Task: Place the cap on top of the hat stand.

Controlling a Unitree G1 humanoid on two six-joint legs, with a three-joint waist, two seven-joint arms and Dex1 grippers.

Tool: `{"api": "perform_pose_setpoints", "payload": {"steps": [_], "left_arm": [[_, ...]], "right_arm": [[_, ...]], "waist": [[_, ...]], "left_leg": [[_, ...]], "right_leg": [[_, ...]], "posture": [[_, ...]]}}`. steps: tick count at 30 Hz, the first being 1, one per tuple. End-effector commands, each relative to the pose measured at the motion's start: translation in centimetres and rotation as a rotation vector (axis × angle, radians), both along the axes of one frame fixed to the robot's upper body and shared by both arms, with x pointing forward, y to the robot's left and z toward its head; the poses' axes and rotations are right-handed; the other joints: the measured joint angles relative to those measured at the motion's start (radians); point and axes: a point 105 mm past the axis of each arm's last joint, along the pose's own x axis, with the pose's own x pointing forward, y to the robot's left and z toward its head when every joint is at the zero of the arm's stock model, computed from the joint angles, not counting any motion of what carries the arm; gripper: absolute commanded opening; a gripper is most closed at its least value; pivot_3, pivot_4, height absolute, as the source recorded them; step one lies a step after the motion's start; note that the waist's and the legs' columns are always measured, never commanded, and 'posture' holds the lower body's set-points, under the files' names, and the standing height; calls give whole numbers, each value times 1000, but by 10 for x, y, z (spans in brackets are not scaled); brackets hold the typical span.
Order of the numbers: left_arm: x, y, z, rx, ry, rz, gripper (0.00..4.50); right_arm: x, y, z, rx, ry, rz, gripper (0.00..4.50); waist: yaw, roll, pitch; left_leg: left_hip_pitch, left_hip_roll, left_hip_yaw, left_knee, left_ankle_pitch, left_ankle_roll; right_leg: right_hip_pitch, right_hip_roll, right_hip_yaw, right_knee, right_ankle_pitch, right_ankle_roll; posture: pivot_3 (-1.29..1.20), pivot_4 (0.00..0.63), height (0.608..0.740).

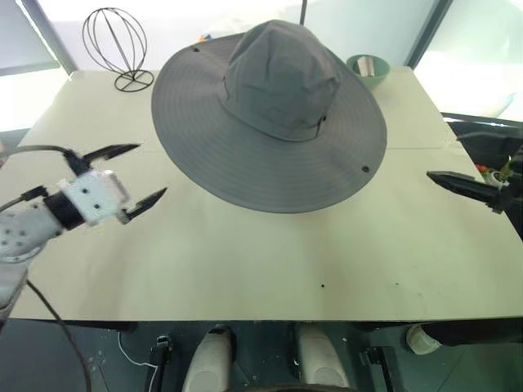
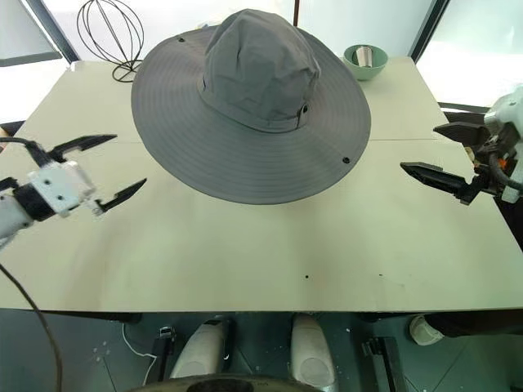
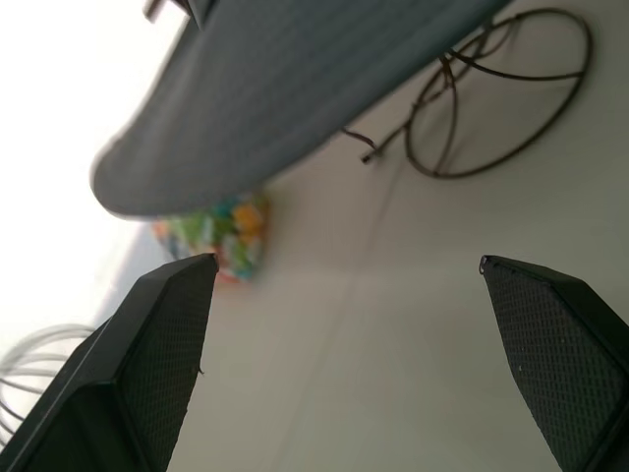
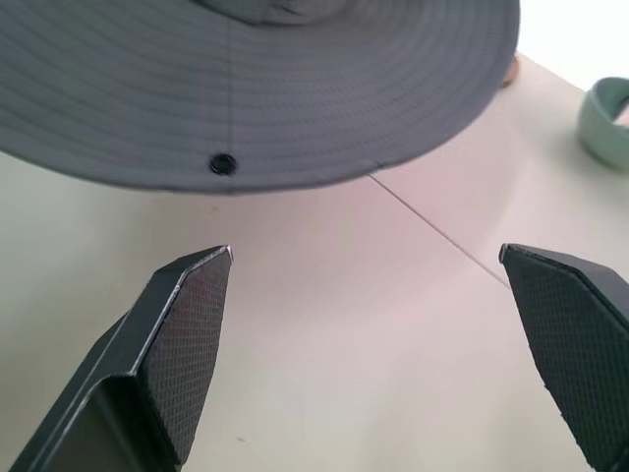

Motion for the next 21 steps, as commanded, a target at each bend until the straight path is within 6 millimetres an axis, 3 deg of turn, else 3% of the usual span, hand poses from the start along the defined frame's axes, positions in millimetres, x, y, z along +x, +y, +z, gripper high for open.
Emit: {"api": "perform_pose_setpoints", "payload": {"steps": [1,4,7,16,21], "left_arm": [[-22,-1,38,-273,222,-87,4460],[-41,2,69,-463,369,-194,4460],[-52,4,86,-503,438,-261,4460],[-54,-7,103,-500,447,-344,4460],[-48,-8,105,-495,428,-340,4460]], "right_arm": [[-2,7,2,-91,-85,14,4500],[-3,27,-11,-200,-157,47,4500],[-3,50,-25,-330,-276,74,4500],[7,71,-59,-597,-608,66,4500],[20,80,-62,-591,-729,34,4500]], "waist": [[2,0,0],[3,-1,0],[0,0,0],[2,-2,0],[-4,-2,0]], "left_leg": [[0,0,0,0,0,0],[0,0,0,0,0,0],[0,0,0,0,0,0],[0,0,0,0,0,0],[0,0,0,0,0,0]], "right_leg": [[0,0,0,0,0,0],[0,0,-1,0,-1,-1],[0,0,0,0,-2,-3],[0,0,0,0,-3,-4],[0,1,0,0,-3,-4]], "posture": [[0,150,740],[0,150,740],[0,150,740],[0,150,740],[0,150,740]]}}
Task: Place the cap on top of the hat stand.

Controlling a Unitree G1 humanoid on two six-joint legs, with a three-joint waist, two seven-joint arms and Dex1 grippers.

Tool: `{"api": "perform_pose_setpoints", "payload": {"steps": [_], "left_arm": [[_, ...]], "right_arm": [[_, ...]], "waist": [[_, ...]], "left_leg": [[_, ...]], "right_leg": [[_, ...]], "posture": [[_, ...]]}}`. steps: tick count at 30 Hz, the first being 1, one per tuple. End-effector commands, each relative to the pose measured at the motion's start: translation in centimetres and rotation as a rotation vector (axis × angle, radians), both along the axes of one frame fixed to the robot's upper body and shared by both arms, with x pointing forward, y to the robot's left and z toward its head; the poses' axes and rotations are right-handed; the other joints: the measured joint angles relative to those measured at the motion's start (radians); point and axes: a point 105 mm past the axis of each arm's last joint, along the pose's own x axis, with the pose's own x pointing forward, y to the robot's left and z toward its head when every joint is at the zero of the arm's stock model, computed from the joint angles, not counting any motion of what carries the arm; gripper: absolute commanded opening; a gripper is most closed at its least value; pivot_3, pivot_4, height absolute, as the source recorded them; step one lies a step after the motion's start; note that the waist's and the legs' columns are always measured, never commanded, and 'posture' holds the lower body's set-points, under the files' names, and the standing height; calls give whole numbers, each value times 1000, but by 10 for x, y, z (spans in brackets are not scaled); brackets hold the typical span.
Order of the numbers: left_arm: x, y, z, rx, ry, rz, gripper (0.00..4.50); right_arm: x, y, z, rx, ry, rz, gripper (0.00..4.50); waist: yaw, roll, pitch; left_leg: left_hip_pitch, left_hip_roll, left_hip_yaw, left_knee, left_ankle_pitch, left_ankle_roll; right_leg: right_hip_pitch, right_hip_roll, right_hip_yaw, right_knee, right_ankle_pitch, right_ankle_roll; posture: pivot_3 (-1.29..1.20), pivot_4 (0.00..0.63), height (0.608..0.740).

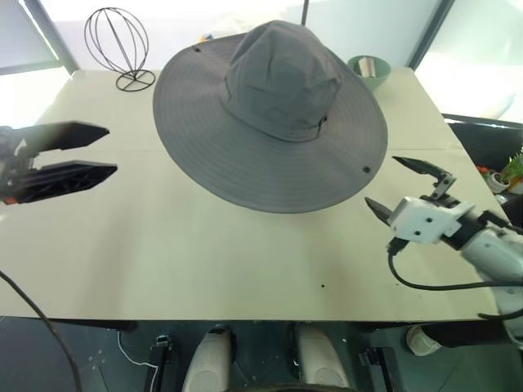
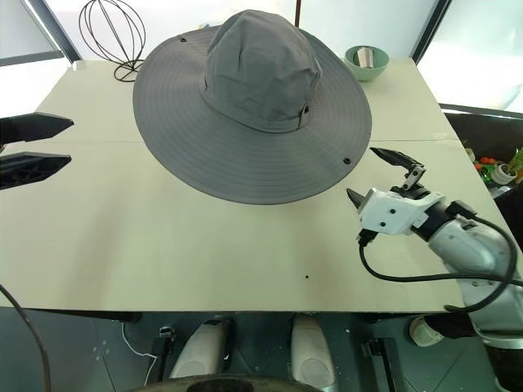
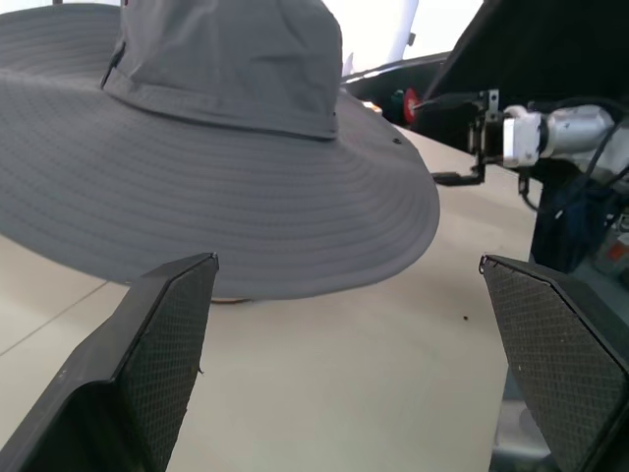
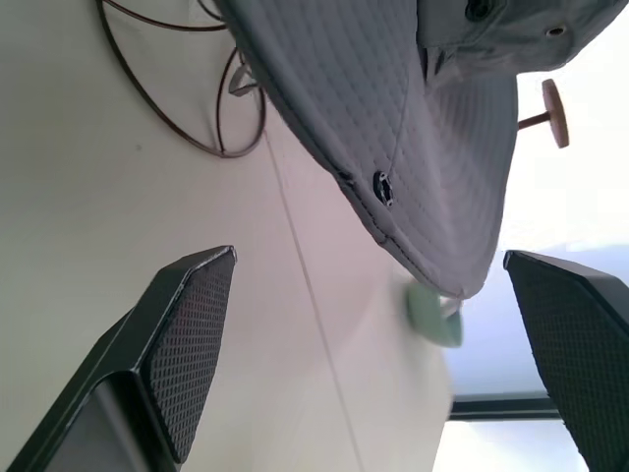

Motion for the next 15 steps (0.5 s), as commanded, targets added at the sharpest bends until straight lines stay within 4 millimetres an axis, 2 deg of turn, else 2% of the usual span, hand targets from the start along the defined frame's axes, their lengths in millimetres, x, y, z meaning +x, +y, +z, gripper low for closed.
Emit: {"api": "perform_pose_setpoints", "payload": {"steps": [1,2,5,10,11,12,15], "left_arm": [[3,0,6,10,-35,11,4460],[4,0,6,9,-38,12,4460],[6,-1,10,-3,-52,12,4500],[8,0,15,-27,-65,19,4500],[8,0,15,-27,-65,21,4500],[8,0,15,-28,-65,23,4500],[9,1,13,-28,-62,30,4500]], "right_arm": [[7,8,12,-4,-122,16,4500],[10,9,11,0,-128,17,4500],[14,13,9,8,-139,35,3579],[17,13,12,-5,-166,45,1041],[18,12,15,-6,-181,36,304],[19,9,18,-8,-194,26,31],[19,5,26,-29,-216,19,31]], "waist": [[-6,0,0],[-11,0,0],[-15,0,0],[-20,0,0],[-20,0,0],[-21,0,0],[-21,0,0]], "left_leg": [[0,0,0,0,0,0],[0,0,0,0,0,0],[0,0,0,0,0,0],[0,0,-1,-1,0,0],[0,0,-1,-1,0,0],[0,0,-1,-1,0,0],[0,0,-1,-1,0,0]], "right_leg": [[0,0,0,0,0,0],[0,0,0,0,0,0],[0,0,0,0,0,0],[0,0,0,0,1,2],[0,0,0,0,1,2],[0,0,0,0,1,2],[0,0,0,1,1,1]], "posture": [[0,150,740],[0,150,740],[0,150,740],[0,150,740],[0,150,740],[0,150,740],[0,150,740]]}}
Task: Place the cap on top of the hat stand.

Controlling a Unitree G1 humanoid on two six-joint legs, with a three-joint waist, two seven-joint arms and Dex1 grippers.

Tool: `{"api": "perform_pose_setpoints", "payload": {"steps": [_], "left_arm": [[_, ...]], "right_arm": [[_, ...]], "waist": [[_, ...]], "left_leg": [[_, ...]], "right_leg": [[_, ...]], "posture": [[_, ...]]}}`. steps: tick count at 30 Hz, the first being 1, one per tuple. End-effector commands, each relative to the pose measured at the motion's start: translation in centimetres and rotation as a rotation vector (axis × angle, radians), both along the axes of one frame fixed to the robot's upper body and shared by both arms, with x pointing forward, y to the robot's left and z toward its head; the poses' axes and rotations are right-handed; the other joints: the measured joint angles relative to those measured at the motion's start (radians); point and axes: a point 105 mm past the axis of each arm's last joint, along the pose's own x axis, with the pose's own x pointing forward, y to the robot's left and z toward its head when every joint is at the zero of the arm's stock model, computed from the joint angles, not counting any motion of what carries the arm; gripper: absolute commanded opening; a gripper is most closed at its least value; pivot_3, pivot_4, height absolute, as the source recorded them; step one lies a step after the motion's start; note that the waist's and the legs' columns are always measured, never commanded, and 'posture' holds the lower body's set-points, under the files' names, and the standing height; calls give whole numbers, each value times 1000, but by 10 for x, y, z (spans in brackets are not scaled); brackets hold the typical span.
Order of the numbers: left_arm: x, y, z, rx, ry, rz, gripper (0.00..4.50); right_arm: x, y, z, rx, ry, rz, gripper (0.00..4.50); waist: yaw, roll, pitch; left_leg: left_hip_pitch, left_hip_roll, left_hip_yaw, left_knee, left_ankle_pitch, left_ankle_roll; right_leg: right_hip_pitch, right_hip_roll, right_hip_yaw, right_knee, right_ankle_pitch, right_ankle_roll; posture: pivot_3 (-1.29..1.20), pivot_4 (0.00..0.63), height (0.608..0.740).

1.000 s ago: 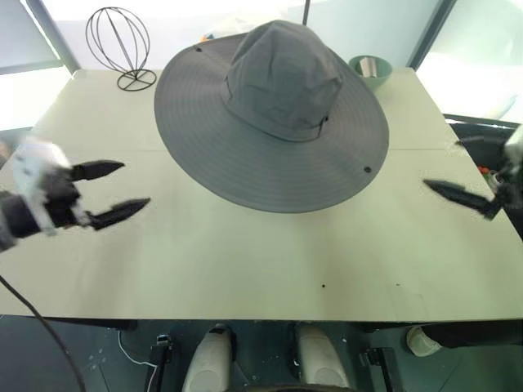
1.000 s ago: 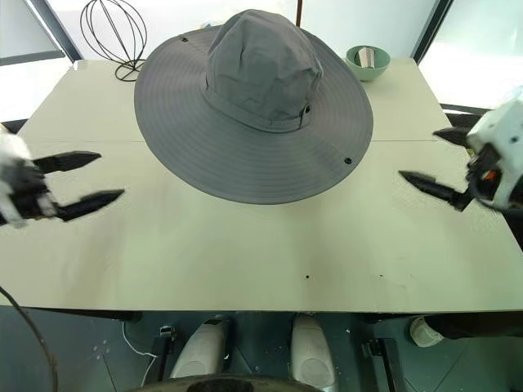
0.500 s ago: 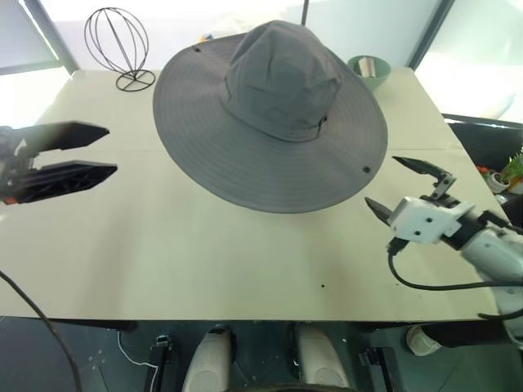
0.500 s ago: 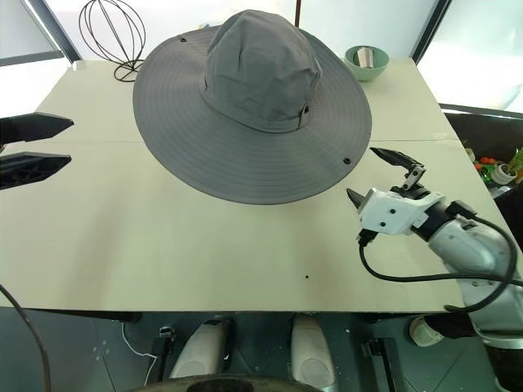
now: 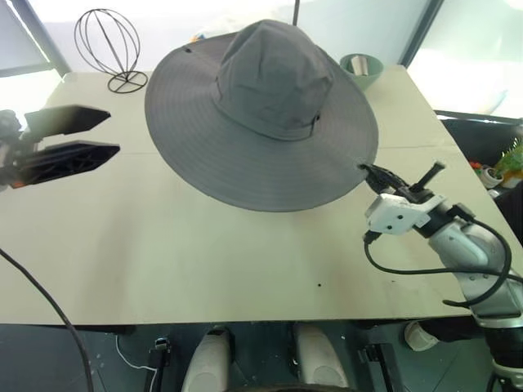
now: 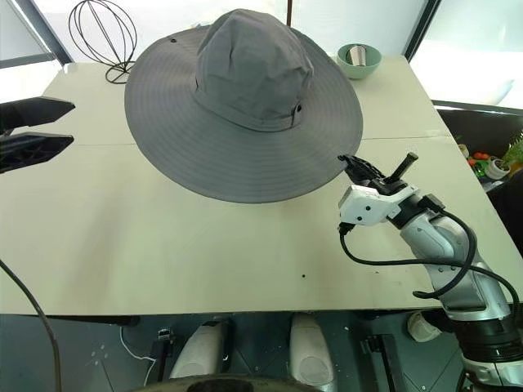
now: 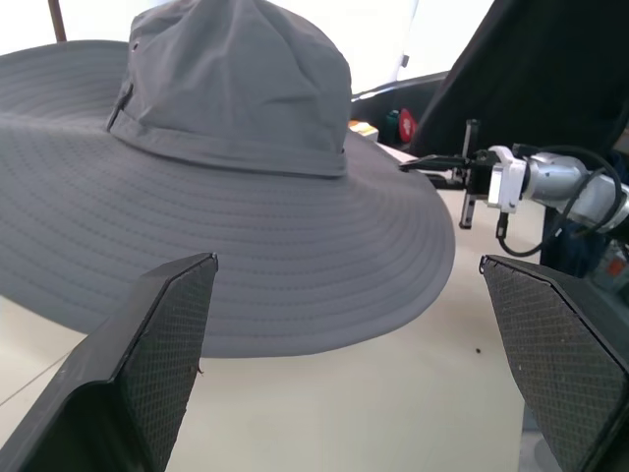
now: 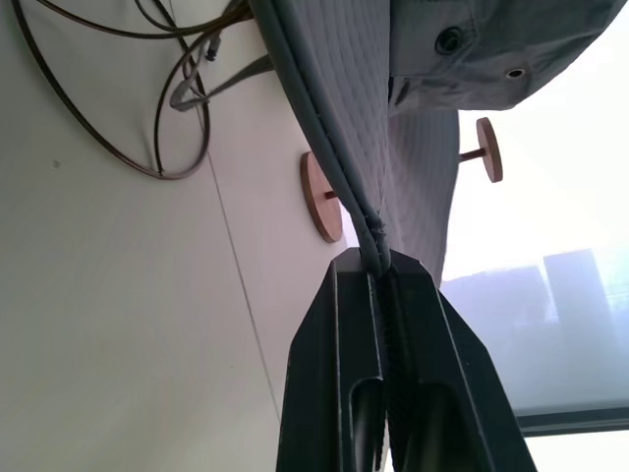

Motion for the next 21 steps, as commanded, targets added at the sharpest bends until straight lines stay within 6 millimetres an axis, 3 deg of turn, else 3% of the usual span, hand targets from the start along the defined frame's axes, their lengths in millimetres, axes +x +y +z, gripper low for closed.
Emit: {"api": "perform_pose_setpoints", "payload": {"steps": [1,14,21], "left_arm": [[-1,2,6,12,-31,20,4500],[1,6,5,3,-29,35,4500],[3,3,5,-3,-32,24,4500]], "right_arm": [[-2,-6,23,-22,-85,-11,31],[-3,-18,75,-147,-154,-3,31],[3,-9,59,-64,-16,33,31]], "waist": [[0,0,0],[0,0,0],[0,0,0]], "left_leg": [[0,0,0,0,0,0],[0,0,0,0,0,0],[0,0,0,0,0,0]], "right_leg": [[0,0,0,0,0,0],[0,0,0,0,0,0],[0,0,0,0,0,0]], "posture": [[0,150,740],[0,150,740],[0,150,740]]}}
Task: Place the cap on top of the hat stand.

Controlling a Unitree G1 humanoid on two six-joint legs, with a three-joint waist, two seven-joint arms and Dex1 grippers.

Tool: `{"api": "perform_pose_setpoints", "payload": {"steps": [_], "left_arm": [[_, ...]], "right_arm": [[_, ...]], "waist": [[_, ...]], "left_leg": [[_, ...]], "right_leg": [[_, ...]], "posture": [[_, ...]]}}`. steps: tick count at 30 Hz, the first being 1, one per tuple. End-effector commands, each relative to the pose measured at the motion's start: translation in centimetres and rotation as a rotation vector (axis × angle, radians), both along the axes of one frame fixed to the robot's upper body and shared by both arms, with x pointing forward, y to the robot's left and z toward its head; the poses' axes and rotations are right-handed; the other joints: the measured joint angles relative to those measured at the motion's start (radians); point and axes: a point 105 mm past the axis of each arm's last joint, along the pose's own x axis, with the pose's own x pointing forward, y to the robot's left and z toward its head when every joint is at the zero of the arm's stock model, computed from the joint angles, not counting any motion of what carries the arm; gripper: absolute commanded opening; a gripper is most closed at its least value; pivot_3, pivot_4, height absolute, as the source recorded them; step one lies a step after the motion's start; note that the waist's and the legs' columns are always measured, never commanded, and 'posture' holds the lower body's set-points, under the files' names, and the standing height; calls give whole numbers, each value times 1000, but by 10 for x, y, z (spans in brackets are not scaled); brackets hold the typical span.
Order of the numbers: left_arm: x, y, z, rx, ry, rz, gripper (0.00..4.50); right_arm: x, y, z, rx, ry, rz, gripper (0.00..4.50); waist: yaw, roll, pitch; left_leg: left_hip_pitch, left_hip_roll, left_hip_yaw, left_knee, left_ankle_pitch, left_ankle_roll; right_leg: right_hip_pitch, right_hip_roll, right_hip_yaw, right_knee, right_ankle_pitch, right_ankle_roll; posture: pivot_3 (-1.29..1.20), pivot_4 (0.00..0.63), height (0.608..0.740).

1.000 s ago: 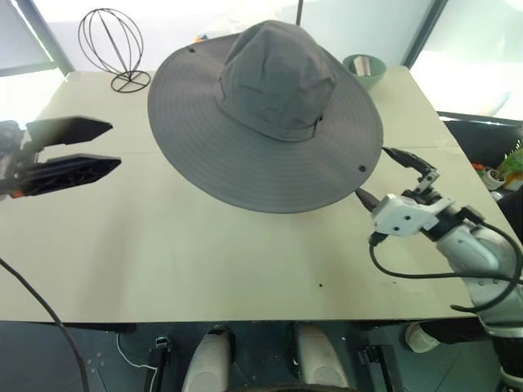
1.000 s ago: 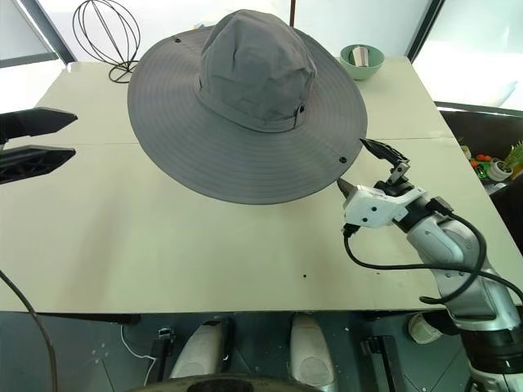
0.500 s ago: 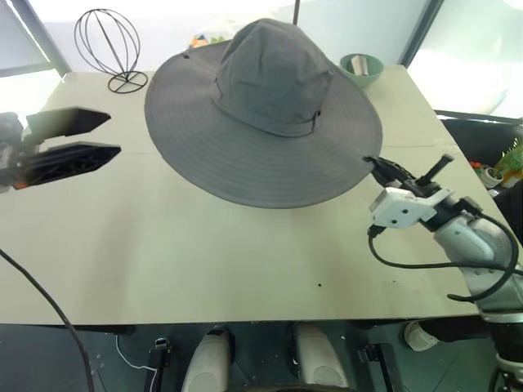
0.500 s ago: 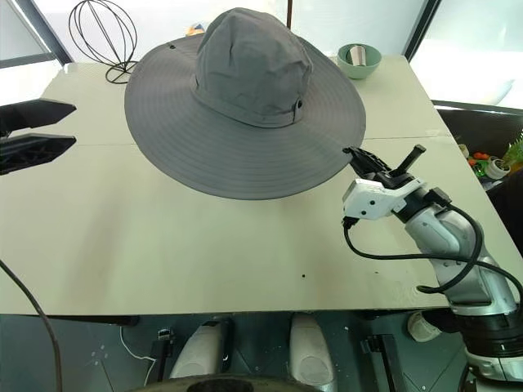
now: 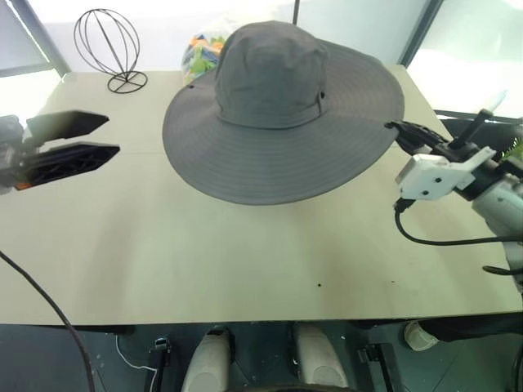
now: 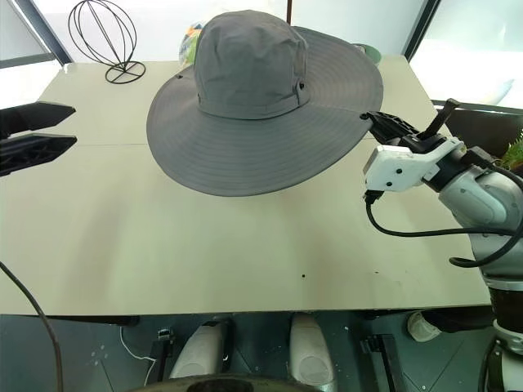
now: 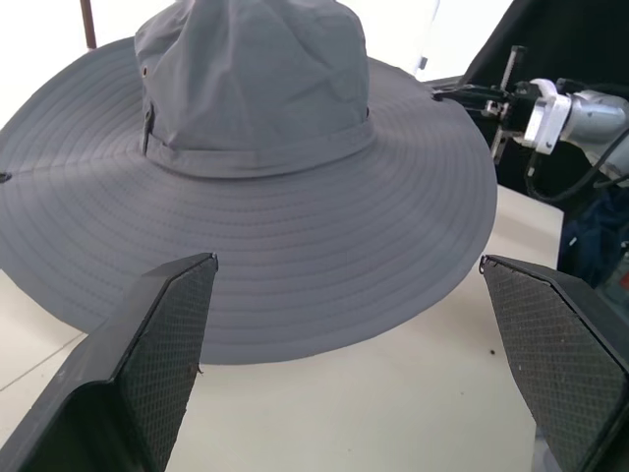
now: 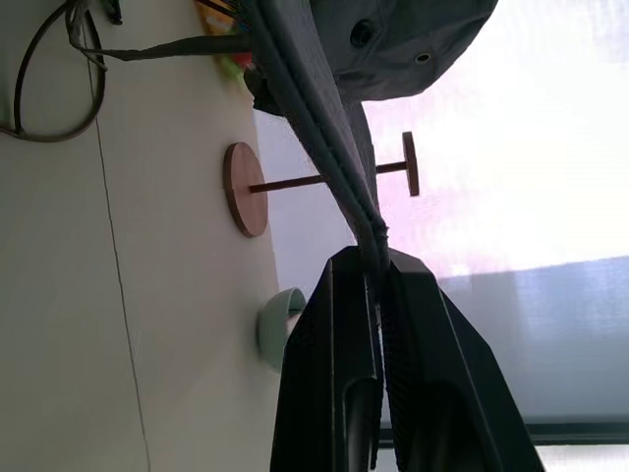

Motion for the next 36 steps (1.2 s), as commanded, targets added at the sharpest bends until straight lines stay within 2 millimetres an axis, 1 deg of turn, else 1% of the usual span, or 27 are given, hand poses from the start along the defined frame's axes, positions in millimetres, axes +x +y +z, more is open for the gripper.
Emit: {"api": "perform_pose_setpoints", "payload": {"steps": [1,4,6,7,10,11,15,19,20,22,23,24,25,28,29,31,34,36], "left_arm": [[-3,-3,9,6,-42,-14,4500],[-3,-3,10,5,-45,-16,4500],[-2,-3,11,1,-48,-17,4500],[-2,-3,11,3,-48,-20,4500],[-2,-4,10,5,-46,-24,4500],[-2,-4,10,2,-45,-24,4500],[2,-1,9,-6,-40,-20,4500],[10,1,6,-21,-38,-11,4500],[12,2,5,-23,-37,-8,4500],[15,5,2,-21,-36,2,4500],[16,6,1,-20,-35,7,4500],[16,7,1,-18,-36,10,4500],[16,9,1,-18,-36,11,4500],[16,14,4,-10,-48,24,4500],[16,16,4,-3,-53,32,4500],[17,20,4,17,-62,46,4500],[18,26,7,30,-75,61,4500],[18,29,9,42,-85,68,4500]], "right_arm": [[-2,8,-2,38,37,36,31],[-3,13,-7,66,81,50,1044],[-3,13,-7,76,89,48,2097],[-3,11,-7,76,87,40,2573],[-3,7,-6,63,83,16,4192],[-5,6,-7,48,81,18,4451],[-15,3,-16,12,154,42,4451],[-29,-8,-13,42,243,30,4451],[-34,-12,-10,73,286,28,4451],[-43,-28,1,170,377,5,4451],[-46,-38,11,238,416,-11,4451],[-48,-43,17,282,439,-20,4451],[-49,-52,26,346,468,-28,4451],[-47,-91,51,587,547,-42,4451],[-45,-99,58,651,577,-37,4451],[-46,-103,66,724,685,4,4451],[-50,-96,71,737,822,88,4451],[-44,-94,78,785,857,122,4451]], "waist": [[0,0,0],[0,0,0],[0,0,0],[0,0,0],[1,0,0],[2,0,0],[2,0,0],[2,0,0],[2,0,0],[2,0,0],[2,0,0],[2,0,0],[2,0,0],[0,0,0],[0,0,0],[0,1,1],[0,2,1],[-4,2,1]], "left_leg": [[0,0,0,0,0,0],[0,0,0,0,0,0],[0,0,0,0,0,0],[0,0,0,0,0,0],[0,0,0,0,0,0],[0,0,0,0,0,0],[0,0,0,0,0,0],[0,0,0,0,0,0],[0,0,0,0,0,0],[0,0,0,0,0,0],[0,0,0,0,0,0],[0,0,0,0,0,0],[0,0,0,0,0,0],[1,0,0,0,0,0],[1,0,1,0,0,0],[1,0,1,0,0,0],[1,0,1,-1,0,1],[1,0,1,0,-1,1]], "right_leg": [[0,0,0,0,0,0],[0,0,0,0,0,0],[0,0,0,0,0,0],[0,0,0,0,0,0],[0,0,0,0,0,0],[0,0,0,0,0,0],[0,0,0,0,0,0],[0,0,0,0,0,0],[0,0,0,0,0,0],[0,0,0,0,0,0],[0,0,0,0,0,0],[0,0,0,0,0,0],[0,0,0,0,0,0],[1,0,0,0,0,0],[1,0,0,0,-1,-1],[1,0,0,0,-1,-3],[0,0,0,0,-1,-2],[0,0,0,0,0,-1]], "posture": [[0,150,740],[0,150,740],[0,150,740],[0,150,740],[0,150,740],[0,150,740],[0,150,740],[0,150,740],[0,150,740],[0,150,740],[0,150,740],[0,150,740],[0,150,740],[0,150,740],[0,150,740],[0,150,740],[0,150,740],[0,150,740]]}}
